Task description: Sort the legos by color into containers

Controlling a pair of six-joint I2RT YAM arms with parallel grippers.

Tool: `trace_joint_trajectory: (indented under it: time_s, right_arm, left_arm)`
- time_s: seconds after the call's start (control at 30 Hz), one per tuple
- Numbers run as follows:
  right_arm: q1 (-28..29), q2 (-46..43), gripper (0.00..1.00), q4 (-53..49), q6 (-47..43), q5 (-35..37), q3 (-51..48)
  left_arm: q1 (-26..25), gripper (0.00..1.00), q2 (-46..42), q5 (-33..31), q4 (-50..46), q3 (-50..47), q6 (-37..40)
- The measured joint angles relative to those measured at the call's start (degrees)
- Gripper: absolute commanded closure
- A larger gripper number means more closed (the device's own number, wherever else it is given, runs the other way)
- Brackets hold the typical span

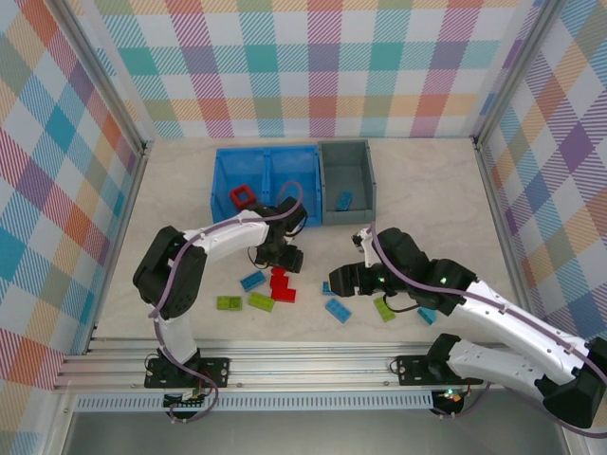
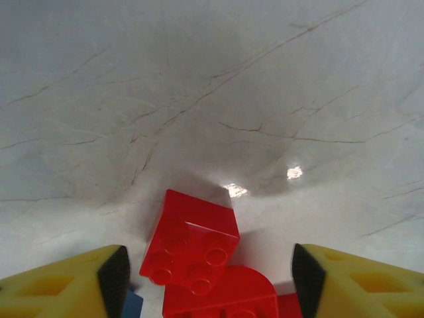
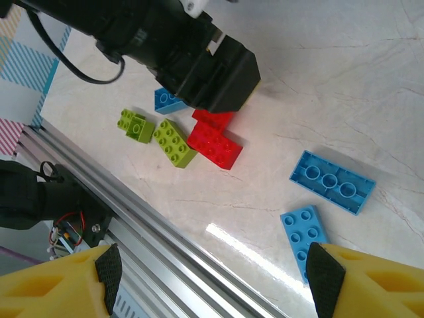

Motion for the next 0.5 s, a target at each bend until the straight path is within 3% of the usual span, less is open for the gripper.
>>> trace_joint_trajectory:
  time_s: [0.33, 0.5]
  right_arm:
    - [0.5, 1.4, 0.26, 1.5, 0.9, -0.6, 0.0]
    - [1.0, 1.9, 0.27, 1.7, 1.1, -0.6, 0.0]
  left_arm:
    - [0.0, 0.46, 1.6, -0.3, 1.8, -1.5, 0.3]
    - [0.0, 0.56, 3.1, -1.6, 3.0, -1.7, 0.2]
